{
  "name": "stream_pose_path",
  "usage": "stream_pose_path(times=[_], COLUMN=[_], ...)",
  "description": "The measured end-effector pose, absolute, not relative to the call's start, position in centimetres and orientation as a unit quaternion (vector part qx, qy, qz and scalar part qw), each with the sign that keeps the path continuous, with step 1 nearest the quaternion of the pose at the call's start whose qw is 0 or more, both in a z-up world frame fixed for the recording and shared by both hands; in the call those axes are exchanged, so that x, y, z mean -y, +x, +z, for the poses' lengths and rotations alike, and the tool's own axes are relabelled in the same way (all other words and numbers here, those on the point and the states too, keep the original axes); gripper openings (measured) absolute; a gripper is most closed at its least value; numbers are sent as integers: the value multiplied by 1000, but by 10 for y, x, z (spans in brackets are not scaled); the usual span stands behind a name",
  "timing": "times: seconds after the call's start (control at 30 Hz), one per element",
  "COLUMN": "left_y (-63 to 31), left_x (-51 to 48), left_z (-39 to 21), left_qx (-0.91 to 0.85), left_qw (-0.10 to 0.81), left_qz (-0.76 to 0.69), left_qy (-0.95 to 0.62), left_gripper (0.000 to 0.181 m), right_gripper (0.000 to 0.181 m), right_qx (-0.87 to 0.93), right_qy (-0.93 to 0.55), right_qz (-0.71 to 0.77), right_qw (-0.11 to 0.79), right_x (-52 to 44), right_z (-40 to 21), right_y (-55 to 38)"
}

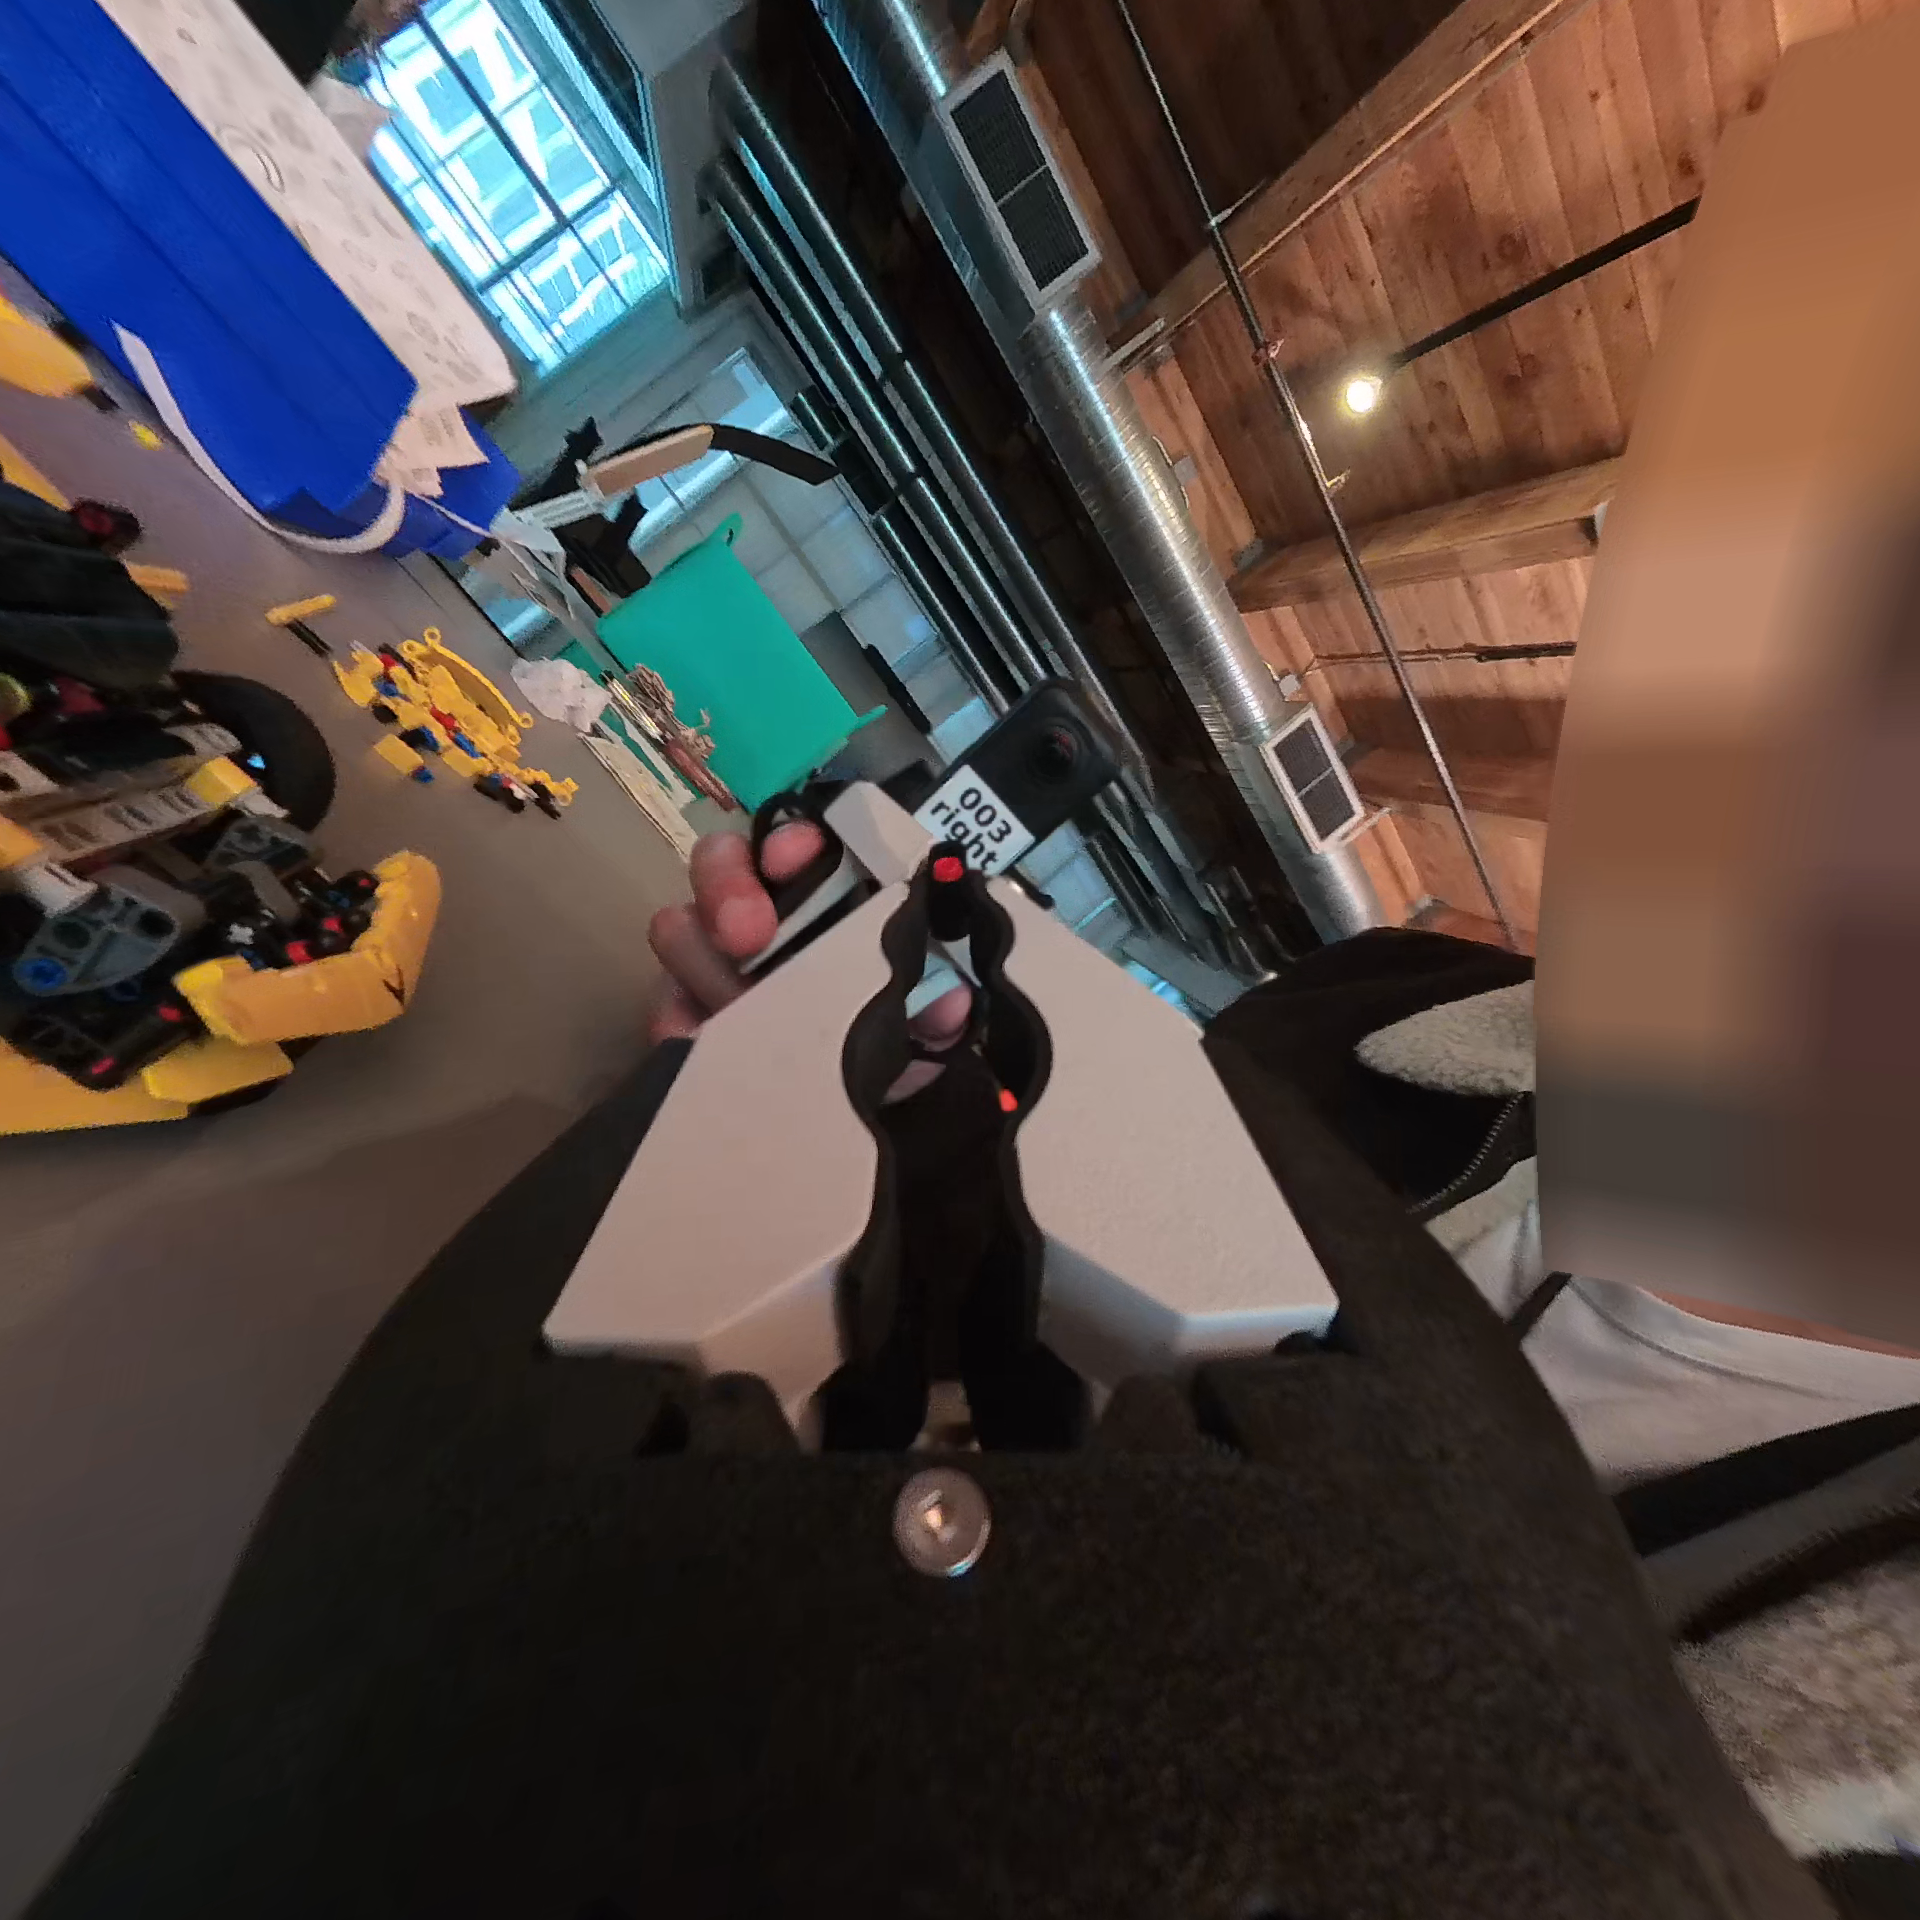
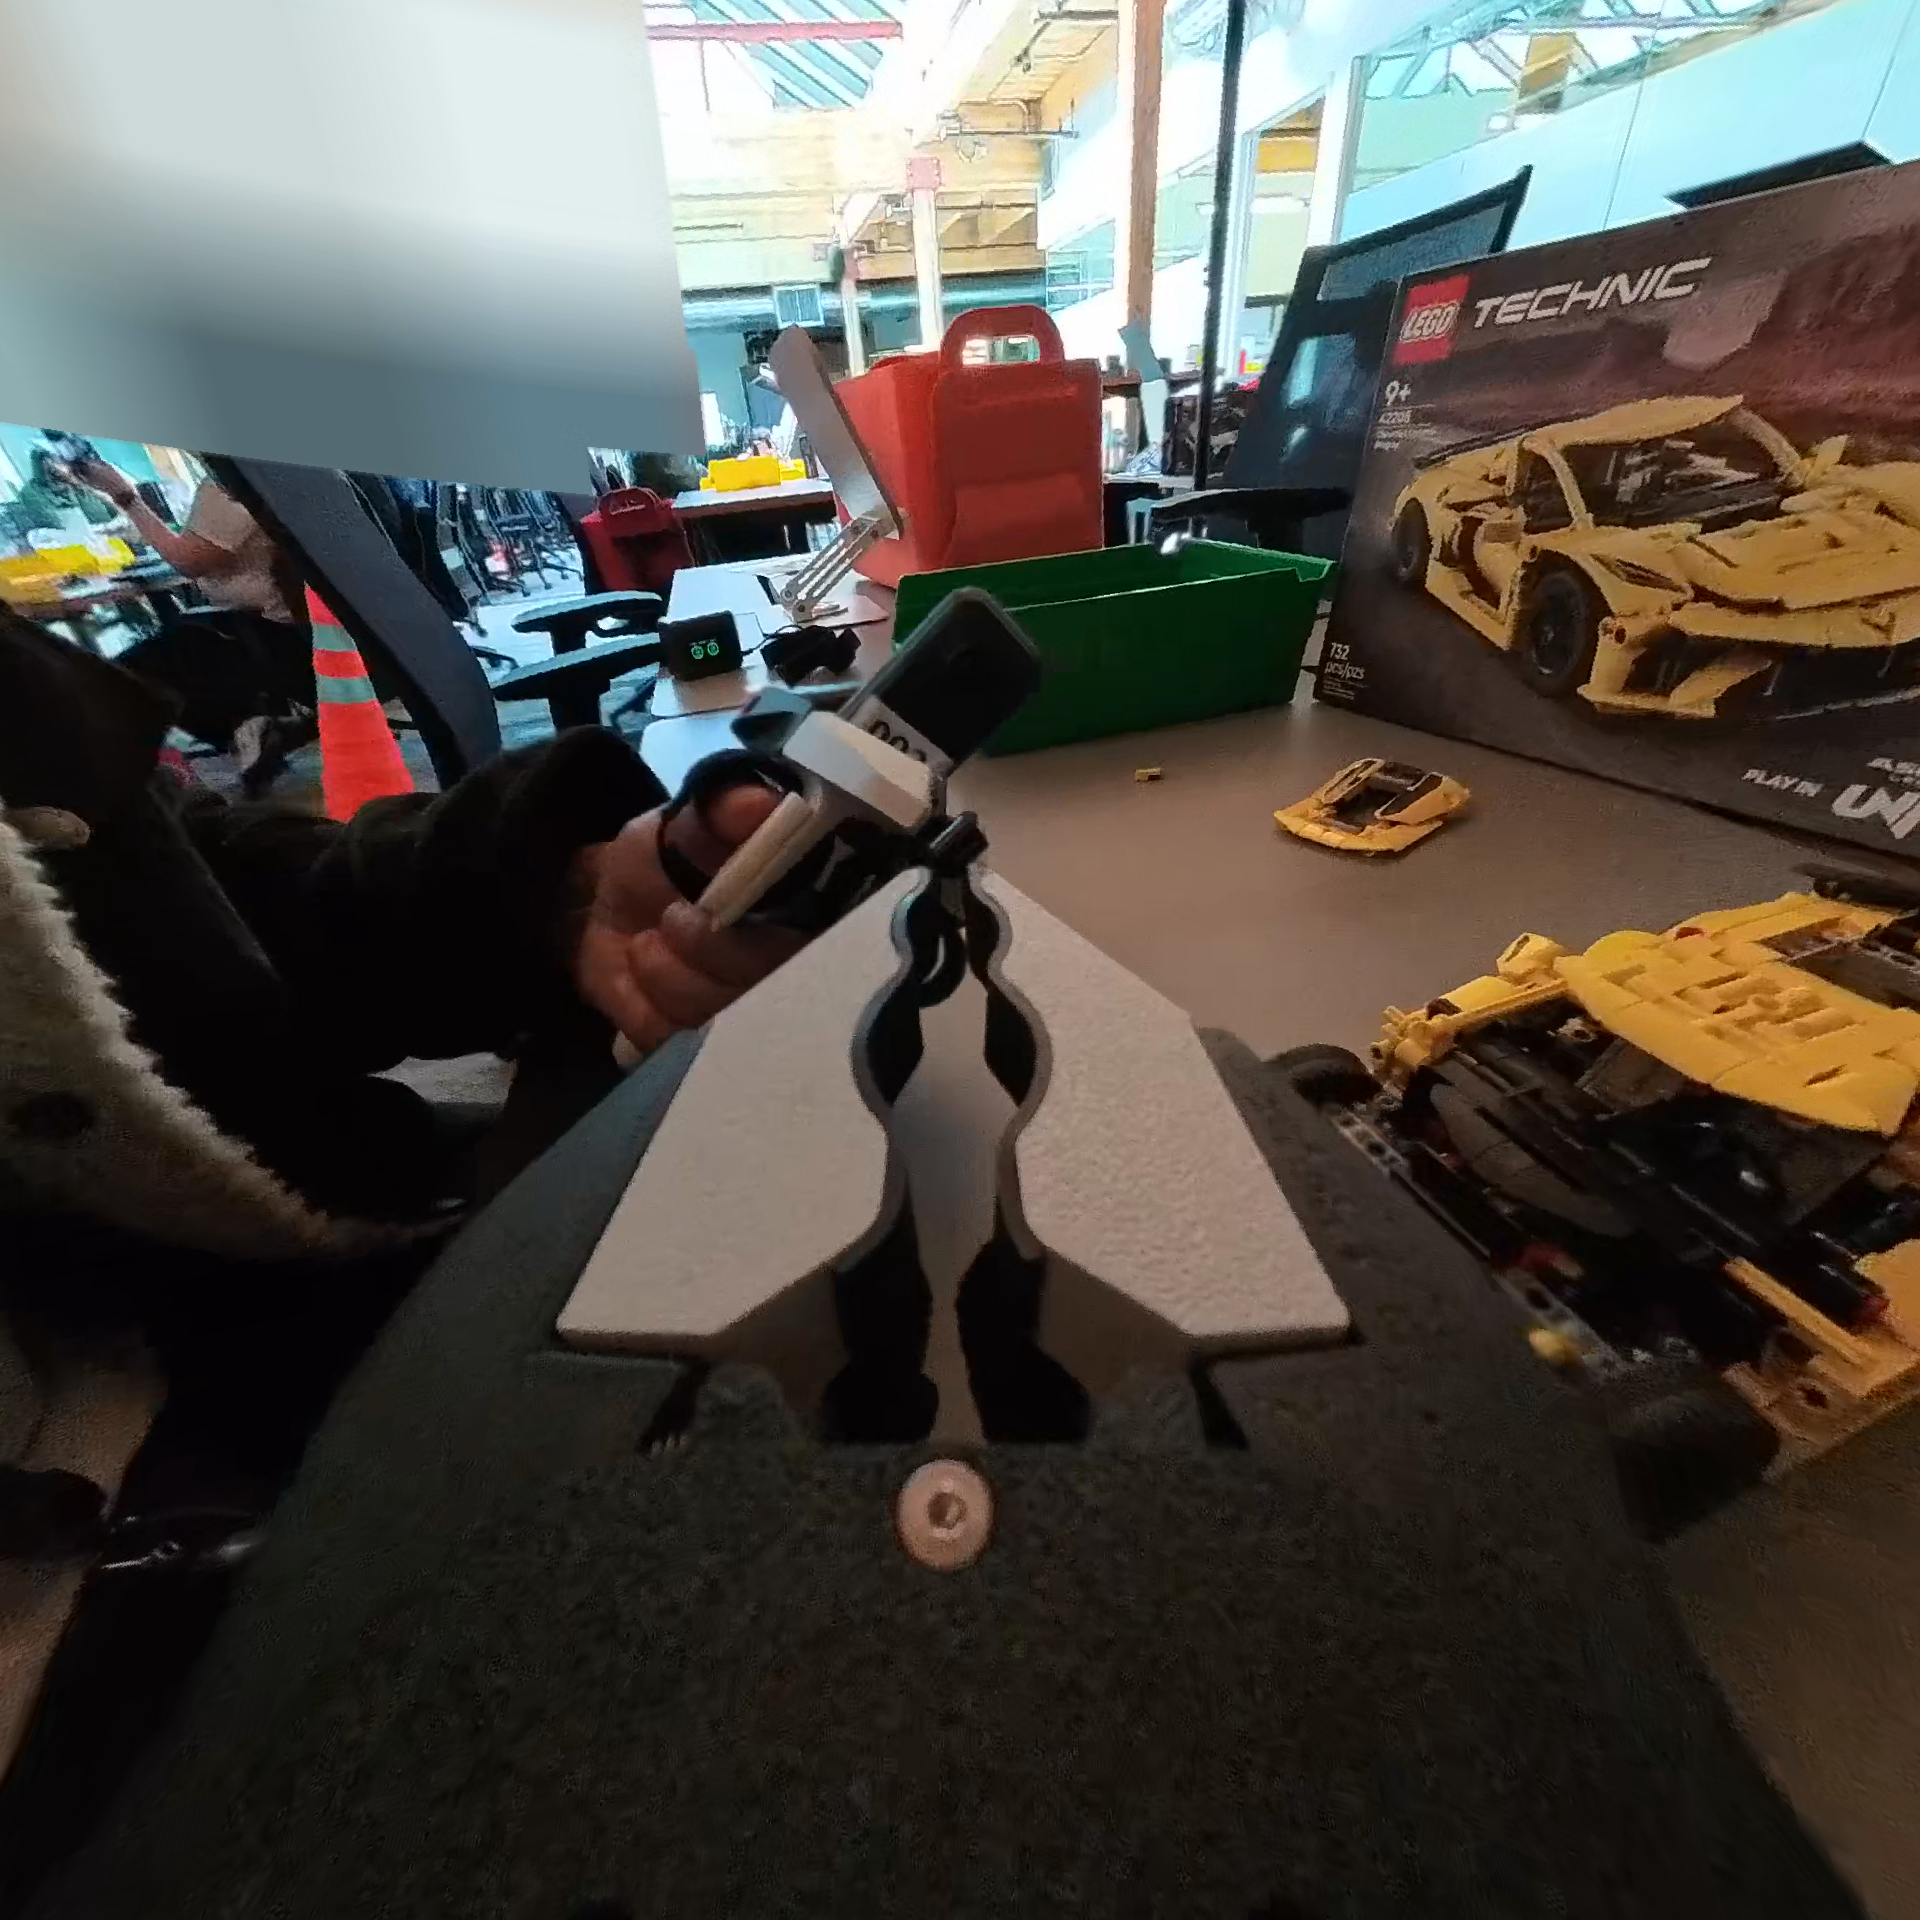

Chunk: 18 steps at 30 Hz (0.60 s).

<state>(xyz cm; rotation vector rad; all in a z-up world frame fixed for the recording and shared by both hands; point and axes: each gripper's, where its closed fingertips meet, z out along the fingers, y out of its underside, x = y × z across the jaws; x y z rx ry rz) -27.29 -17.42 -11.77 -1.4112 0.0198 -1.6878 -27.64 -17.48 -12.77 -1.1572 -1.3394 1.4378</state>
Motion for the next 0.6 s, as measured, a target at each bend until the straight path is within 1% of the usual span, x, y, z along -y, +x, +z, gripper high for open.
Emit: stream_pose_path(times=[0.3, 0.5, 0.6], left_y=[-271, -273, -277], left_x=[171, 167, 165], left_z=[-124, -124, -125], left_qx=[-17, -1, 21], left_qw=[470, 466, 453], left_qz=[-647, -655, -671], left_qy=[-600, -595, -587], left_gripper=[8, 8, 8], right_gripper=[1, 0, 0], right_qx=[488, 464, 465], right_qy=[-511, -528, -536], right_qz=[632, 640, 625], right_qw=[317, 310, 325], right_x=[173, 169, 167], right_z=[-134, -133, -136], right_y=[-276, -279, -282])
